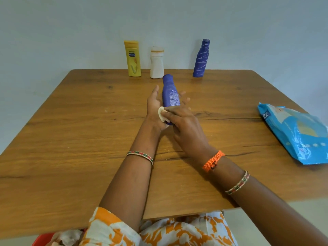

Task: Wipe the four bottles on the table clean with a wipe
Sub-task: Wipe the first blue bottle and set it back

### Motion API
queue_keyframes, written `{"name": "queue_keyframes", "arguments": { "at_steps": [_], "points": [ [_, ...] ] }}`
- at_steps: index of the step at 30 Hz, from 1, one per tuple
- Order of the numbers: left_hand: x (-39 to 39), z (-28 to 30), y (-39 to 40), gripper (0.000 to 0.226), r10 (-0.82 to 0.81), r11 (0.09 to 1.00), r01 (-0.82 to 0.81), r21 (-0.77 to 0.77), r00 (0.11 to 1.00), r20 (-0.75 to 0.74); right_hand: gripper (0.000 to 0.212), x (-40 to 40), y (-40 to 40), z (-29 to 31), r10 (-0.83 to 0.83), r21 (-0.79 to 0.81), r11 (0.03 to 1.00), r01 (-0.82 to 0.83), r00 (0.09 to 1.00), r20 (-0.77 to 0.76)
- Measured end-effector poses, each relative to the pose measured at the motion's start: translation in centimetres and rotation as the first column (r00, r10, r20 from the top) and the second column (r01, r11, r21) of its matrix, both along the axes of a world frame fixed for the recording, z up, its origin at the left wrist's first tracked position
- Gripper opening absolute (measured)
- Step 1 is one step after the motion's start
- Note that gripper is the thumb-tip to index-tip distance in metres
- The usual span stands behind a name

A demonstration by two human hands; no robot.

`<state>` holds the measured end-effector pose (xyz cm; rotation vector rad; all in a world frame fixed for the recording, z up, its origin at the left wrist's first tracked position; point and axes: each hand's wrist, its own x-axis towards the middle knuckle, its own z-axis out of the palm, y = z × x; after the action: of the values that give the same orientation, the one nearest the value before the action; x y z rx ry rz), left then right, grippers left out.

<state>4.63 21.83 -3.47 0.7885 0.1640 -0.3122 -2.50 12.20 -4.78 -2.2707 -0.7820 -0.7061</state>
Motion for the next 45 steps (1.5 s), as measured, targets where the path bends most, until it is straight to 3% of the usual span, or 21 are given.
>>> {"name": "queue_keyframes", "arguments": {
  "at_steps": [3, 5, 10, 13, 16, 20, 24, 28, 32, 35, 39, 45],
  "points": [
    [-0.8, -0.8, -0.2, 0.066, -0.104, 0.988, 0.099, 0.118, 0.994, 0.038, 0.022, 1.7, -0.6, 0.6, -0.043, -0.113, 0.992, 0.047, 0.998, 0.043],
    [-1.0, -0.5, -0.7, 0.056, -0.088, 0.970, 0.062, 0.236, 0.991, 0.100, 0.013, 3.7, -1.1, 1.7, -0.119, -0.126, 0.984, 0.125, 0.991, 0.055],
    [-1.3, -0.3, -1.9, 0.035, -0.096, 0.873, -0.024, 0.487, 0.971, 0.220, 0.021, 6.7, -1.8, 4.0, -0.267, -0.167, 0.942, 0.290, 0.952, 0.146],
    [-0.4, -1.4, -1.3, 0.037, -0.018, 0.884, -0.097, 0.457, 0.970, 0.242, 0.033, 4.3, -0.8, 2.9, -0.253, -0.192, 0.942, 0.275, 0.958, 0.135],
    [-0.6, -1.3, -0.9, 0.051, -0.013, 0.900, -0.063, 0.432, 0.985, 0.170, 0.044, 1.4, -0.5, 0.5, -0.181, -0.257, 0.946, 0.198, 0.979, 0.089],
    [-1.1, -0.7, -1.7, 0.041, -0.036, 0.887, -0.063, 0.458, 0.978, 0.203, 0.031, 3.5, -2.1, 1.6, -0.213, -0.246, 0.940, 0.238, 0.969, 0.123],
    [-1.6, -0.3, -2.1, 0.053, -0.122, 0.867, 0.022, 0.498, 0.978, 0.169, 0.016, 5.9, -2.8, 3.7, -0.319, -0.167, 0.926, 0.340, 0.938, 0.136],
    [-1.2, -1.0, -1.7, 0.037, -0.059, 0.879, -0.059, 0.472, 0.971, 0.231, 0.025, 2.9, -1.7, 2.0, -0.302, -0.179, 0.925, 0.335, 0.934, 0.192],
    [-1.5, -0.6, -1.8, 0.042, -0.104, 0.848, -0.017, 0.530, 0.975, 0.197, 0.019, 1.4, -1.9, 1.3, -0.322, -0.198, 0.909, 0.366, 0.920, 0.223],
    [-2.2, -0.3, -2.6, 0.044, -0.160, 0.827, 0.032, 0.561, 0.970, 0.181, 0.008, 4.4, -3.1, 3.2, -0.345, -0.141, 0.919, 0.368, 0.924, 0.164],
    [-1.9, -0.8, -2.6, 0.061, -0.234, 0.826, 0.125, 0.550, 0.963, 0.133, 0.014, 6.8, -3.1, 4.4, -0.321, -0.121, 0.937, 0.328, 0.944, 0.070],
    [-2.5, -0.2, -2.5, 0.032, -0.097, 0.888, -0.015, 0.460, 0.971, 0.219, 0.033, 3.6, -3.4, 2.7, -0.208, -0.161, 0.967, 0.198, 0.977, -0.049]
  ]
}}
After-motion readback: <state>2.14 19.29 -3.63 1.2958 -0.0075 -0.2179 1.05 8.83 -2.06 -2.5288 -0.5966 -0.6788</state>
